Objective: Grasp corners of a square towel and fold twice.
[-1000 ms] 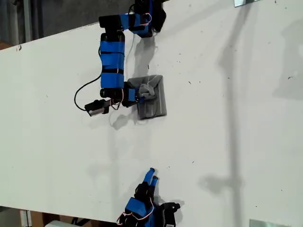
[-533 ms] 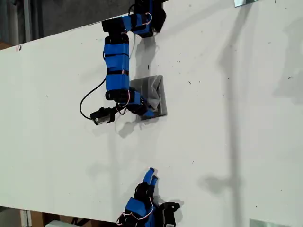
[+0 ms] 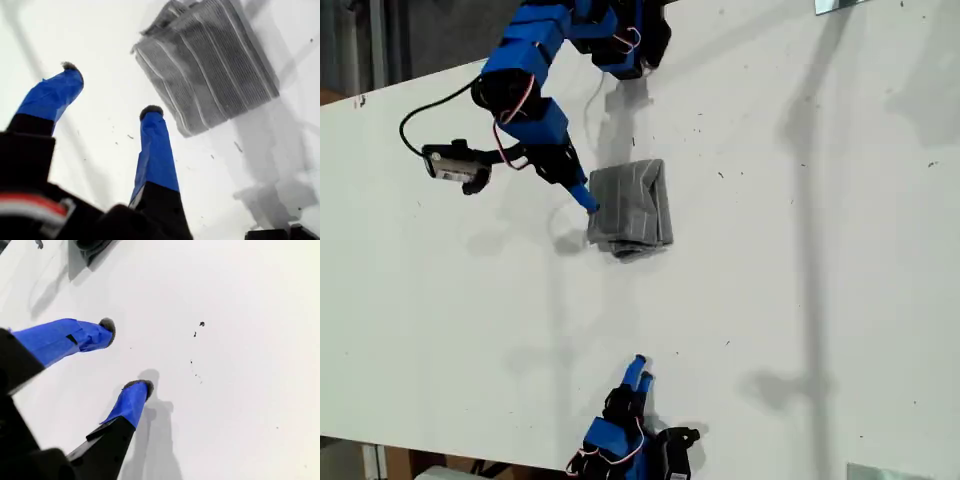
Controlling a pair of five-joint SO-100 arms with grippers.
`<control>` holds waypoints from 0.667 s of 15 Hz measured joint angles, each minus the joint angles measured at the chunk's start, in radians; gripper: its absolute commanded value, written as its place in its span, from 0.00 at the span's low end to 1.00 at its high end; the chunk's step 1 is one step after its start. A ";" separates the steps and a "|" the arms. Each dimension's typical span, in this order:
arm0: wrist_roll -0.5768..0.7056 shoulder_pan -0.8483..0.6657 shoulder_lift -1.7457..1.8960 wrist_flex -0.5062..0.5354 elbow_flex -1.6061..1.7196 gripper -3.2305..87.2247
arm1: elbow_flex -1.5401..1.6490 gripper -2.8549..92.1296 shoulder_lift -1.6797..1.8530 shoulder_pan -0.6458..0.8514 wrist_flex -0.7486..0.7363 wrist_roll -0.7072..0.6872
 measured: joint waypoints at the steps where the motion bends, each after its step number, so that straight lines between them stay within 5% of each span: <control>1: 0.011 -0.009 -0.002 -0.002 0.000 0.26 | 0.187 0.31 0.170 -0.009 -0.058 0.041; 6: 0.069 -0.025 0.000 -0.005 0.000 0.25 | 1.071 0.31 0.577 -0.219 -0.359 0.377; 10: 0.184 -0.003 0.060 -0.006 0.000 0.25 | 1.479 0.32 0.796 -0.383 -0.614 0.554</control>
